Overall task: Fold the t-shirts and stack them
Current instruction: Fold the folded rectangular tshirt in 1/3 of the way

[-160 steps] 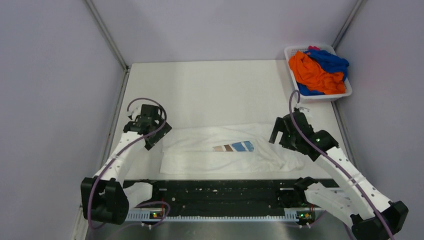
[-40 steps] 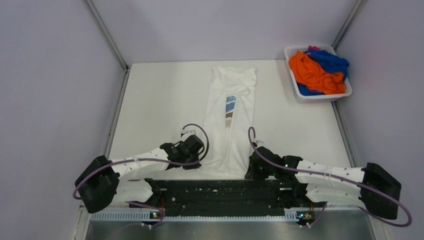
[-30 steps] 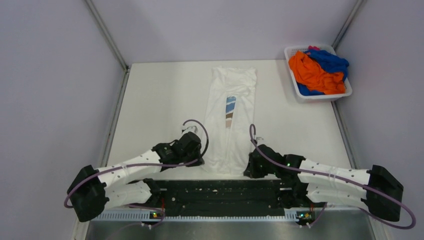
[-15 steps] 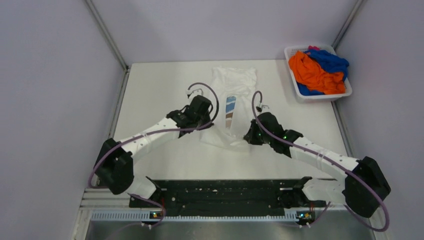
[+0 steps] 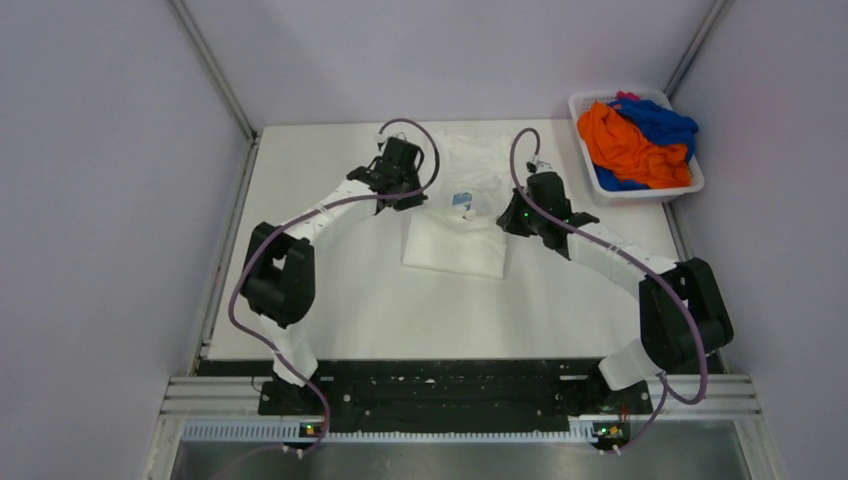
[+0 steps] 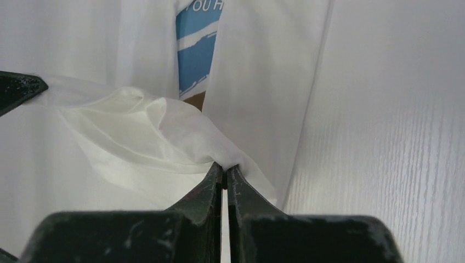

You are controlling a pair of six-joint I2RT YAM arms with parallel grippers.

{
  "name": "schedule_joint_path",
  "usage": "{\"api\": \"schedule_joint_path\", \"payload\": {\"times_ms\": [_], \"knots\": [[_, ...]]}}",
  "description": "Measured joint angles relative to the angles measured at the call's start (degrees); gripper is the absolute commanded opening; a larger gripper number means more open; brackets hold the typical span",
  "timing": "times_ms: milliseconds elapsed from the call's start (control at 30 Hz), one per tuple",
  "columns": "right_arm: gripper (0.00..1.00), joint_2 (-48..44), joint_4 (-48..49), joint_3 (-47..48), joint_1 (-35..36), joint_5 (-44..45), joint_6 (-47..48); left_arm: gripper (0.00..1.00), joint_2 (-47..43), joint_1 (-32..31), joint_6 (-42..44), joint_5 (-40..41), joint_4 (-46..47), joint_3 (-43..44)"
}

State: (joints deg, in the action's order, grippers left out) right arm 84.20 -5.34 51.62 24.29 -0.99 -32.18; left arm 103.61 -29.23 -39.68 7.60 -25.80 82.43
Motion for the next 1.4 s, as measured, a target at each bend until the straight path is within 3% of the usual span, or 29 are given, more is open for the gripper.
{"api": "schedule_joint_path", "payload": {"times_ms": [333,667,733,800,833,900,967,1033,1100,1233,1400], "knots": [[0.00,9.0,2.8,5.9,-4.5,-3.7,1.7,0.00,11.5,2.4,3.1,-3.3,-0.5,11.7],[0.00,16.5,5.8,10.5,-6.4,-5.1,1.7,0.01,18.5,4.9,5.0,-6.0,-0.6,17.4],[0.00,17.9,5.8,11.1,-6.5,-4.9,1.6,0.13,19.7,5.2,5.2,-6.5,-0.5,18.6],[0.03,18.9,5.9,11.5,-6.6,-4.6,1.5,0.39,21.0,5.5,5.7,-7.4,-0.6,19.8],[0.04,19.3,6.0,11.8,-6.8,-4.4,1.4,0.43,21.7,5.6,6.0,-8.2,-0.8,20.7],[0.17,20.6,6.1,13.0,-7.2,-3.8,0.9,0.57,23.4,5.9,6.5,-9.5,-1.3,23.2],[0.47,22.5,6.0,15.3,-8.1,-3.7,0.1,0.72,25.0,6.3,6.9,-10.2,-1.8,25.8],[0.68,25.3,5.6,19.6,-9.4,-3.7,-0.4,0.98,26.1,6.8,6.9,-10.4,-2.8,28.5],[0.82,27.0,5.5,23.2,-10.6,-3.7,-0.9,0.99,26.3,7.5,6.6,-10.4,-3.6,30.4],[0.86,25.7,5.8,24.5,-11.9,-3.5,-0.3,0.99,23.3,9.7,6.4,-9.4,-3.0,29.1],[0.87,19.2,6.2,15.9,-11.9,-4.3,0.0,0.99,11.6,11.4,6.4,-9.1,-0.5,14.8]]}}
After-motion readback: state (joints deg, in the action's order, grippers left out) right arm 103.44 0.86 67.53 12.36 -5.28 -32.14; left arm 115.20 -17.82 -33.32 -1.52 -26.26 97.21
